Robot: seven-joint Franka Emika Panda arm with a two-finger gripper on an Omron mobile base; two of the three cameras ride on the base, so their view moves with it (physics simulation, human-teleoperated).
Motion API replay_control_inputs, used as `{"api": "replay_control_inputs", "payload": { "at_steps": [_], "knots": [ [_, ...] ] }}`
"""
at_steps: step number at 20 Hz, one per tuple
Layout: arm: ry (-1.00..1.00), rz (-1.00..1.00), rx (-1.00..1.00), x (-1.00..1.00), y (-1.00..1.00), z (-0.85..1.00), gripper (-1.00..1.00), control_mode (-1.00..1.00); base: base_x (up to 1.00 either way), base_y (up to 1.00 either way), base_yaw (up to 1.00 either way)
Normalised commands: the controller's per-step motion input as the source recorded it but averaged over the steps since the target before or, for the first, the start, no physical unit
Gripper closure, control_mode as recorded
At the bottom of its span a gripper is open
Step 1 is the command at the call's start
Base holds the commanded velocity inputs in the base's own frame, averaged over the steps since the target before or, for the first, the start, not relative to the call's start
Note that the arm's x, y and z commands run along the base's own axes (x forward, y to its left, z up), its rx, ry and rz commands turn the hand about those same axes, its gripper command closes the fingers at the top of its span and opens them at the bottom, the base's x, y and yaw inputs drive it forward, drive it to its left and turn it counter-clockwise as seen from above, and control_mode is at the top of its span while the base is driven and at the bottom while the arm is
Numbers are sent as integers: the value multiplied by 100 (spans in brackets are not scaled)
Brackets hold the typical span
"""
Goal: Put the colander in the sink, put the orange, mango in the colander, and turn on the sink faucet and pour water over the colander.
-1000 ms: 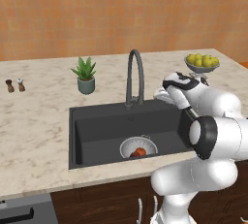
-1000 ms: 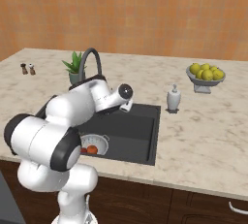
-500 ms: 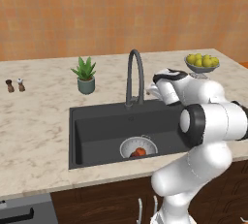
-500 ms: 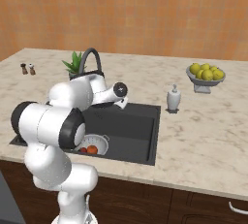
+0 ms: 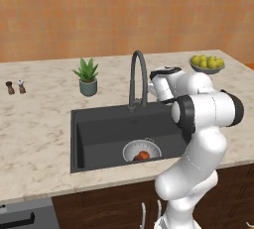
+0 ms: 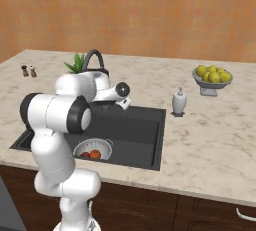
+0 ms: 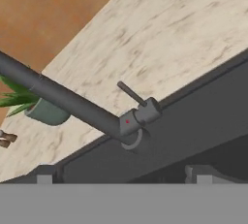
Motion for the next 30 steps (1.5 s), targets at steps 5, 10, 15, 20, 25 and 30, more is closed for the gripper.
{"api": "replay_control_inputs", "payload": {
  "at_steps": [5, 10, 15, 20, 25, 30],
  "knots": [
    [3, -5, 7, 30, 0, -12, -100, -100, 0, 0, 0],
    [3, -4, 5, 31, 0, -12, -100, -100, 0, 0, 0],
    [2, -4, 3, 24, 1, -16, -100, -100, 0, 0, 0],
    [4, -3, 0, 26, 11, -22, -100, -100, 0, 0, 0],
    [2, -3, 0, 40, 12, -16, -100, -100, 0, 0, 0],
    [0, -3, 1, 34, 0, -18, -100, -100, 0, 0, 0]
  ]
}}
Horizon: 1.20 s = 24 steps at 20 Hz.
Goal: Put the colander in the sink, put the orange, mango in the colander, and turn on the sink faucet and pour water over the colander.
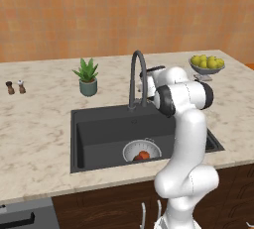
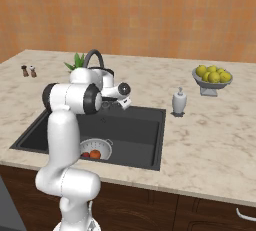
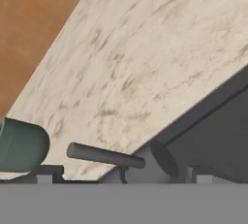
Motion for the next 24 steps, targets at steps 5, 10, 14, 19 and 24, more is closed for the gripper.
{"api": "replay_control_inputs", "payload": {
  "at_steps": [5, 10, 14, 19, 24],
  "knots": [
    [0, -3, 1, 30, 0, -19, -100, -100, 0, 0, 0],
    [0, -3, 1, 30, 0, -19, -100, -100, 0, 0, 0],
    [3, -3, 2, 31, 0, -24, -100, -100, 0, 0, 0],
    [4, -3, 2, 15, 0, -26, 100, -100, 0, 0, 0],
    [2, -3, 2, 0, -7, -19, 100, -100, 0, 0, 0]
  ]
}}
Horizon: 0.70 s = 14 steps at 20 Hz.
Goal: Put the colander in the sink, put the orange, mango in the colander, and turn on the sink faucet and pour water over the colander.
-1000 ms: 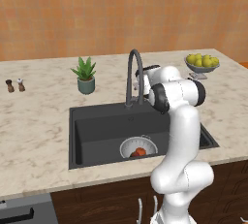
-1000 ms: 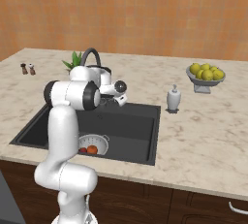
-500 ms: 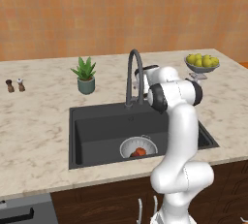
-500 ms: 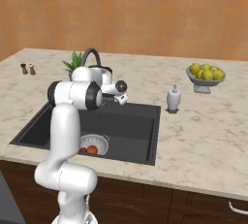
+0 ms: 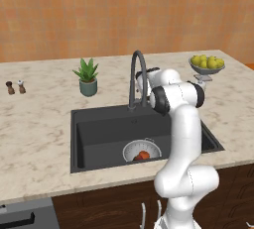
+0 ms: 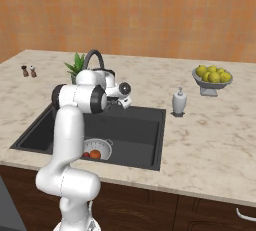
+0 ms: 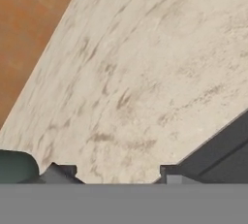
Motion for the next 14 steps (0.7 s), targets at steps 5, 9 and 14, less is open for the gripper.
{"api": "replay_control_inputs", "payload": {
  "at_steps": [5, 9, 14],
  "knots": [
    [0, -1, 2, 0, -37, -11, 100, -100, 0, 0, 0],
    [0, -2, 2, 0, -65, -3, 100, -100, 0, 0, 0],
    [0, -4, 3, -8, -75, -1, 100, -100, 0, 0, 0]
  ]
}}
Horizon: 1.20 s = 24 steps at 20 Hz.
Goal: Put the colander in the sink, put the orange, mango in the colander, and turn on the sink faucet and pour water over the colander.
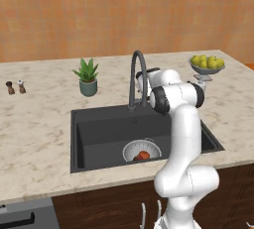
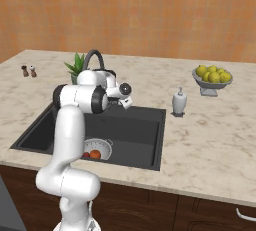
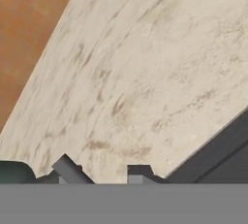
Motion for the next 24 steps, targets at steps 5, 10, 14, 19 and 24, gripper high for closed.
{"api": "replay_control_inputs", "payload": {
  "at_steps": [5, 10, 14, 19, 24],
  "knots": [
    [0, -6, 4, -26, -78, 0, 100, -100, 0, 0, 0],
    [0, -7, 6, -50, -83, -1, 100, -100, 0, 0, 0],
    [0, -8, 6, -71, -86, -3, 100, -100, 0, 0, 0],
    [0, -6, 7, -74, -79, -3, 100, -100, 0, 0, 0],
    [-4, -1, 7, -65, -50, 4, 100, -100, 0, 0, 0]
  ]
}}
